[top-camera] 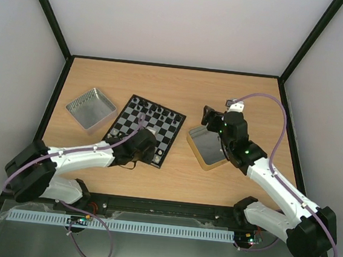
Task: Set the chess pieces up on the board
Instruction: Place the chess piece on the chessboard, then adjust the storage box at the center of the board.
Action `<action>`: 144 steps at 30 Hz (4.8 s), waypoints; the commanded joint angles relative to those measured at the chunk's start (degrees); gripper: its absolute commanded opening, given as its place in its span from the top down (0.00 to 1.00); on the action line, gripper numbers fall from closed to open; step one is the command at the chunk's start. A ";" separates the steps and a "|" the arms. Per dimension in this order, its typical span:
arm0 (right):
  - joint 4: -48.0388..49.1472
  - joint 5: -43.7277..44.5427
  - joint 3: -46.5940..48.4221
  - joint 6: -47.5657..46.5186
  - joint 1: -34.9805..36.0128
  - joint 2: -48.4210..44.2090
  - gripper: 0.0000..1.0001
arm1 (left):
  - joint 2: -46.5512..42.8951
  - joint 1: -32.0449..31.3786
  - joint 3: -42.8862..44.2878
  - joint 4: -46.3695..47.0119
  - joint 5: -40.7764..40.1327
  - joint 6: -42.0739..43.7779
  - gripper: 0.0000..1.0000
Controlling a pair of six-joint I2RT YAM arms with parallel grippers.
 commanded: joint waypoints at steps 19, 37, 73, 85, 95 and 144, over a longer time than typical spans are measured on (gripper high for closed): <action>-22.86 -3.31 10.67 0.49 -10.94 15.83 0.23 | -16.78 0.98 6.42 -0.81 -6.48 0.65 0.56; -31.78 0.08 22.04 -14.26 -15.39 37.34 0.55 | -17.66 1.97 5.48 0.20 -2.70 3.50 0.55; -26.17 0.97 4.89 10.22 -17.45 24.44 0.53 | -17.52 2.68 4.78 2.07 -0.65 3.23 0.55; -26.87 -11.87 19.69 -6.33 -17.47 32.39 0.40 | -18.53 2.66 6.53 0.49 -0.94 3.32 0.55; -25.90 -17.19 26.14 -13.77 -17.45 40.57 0.42 | -18.18 2.76 6.41 0.67 -0.66 3.26 0.55; -19.09 -5.70 6.56 13.45 -7.75 34.14 0.60 | -17.95 2.94 6.15 1.42 -0.98 3.39 0.53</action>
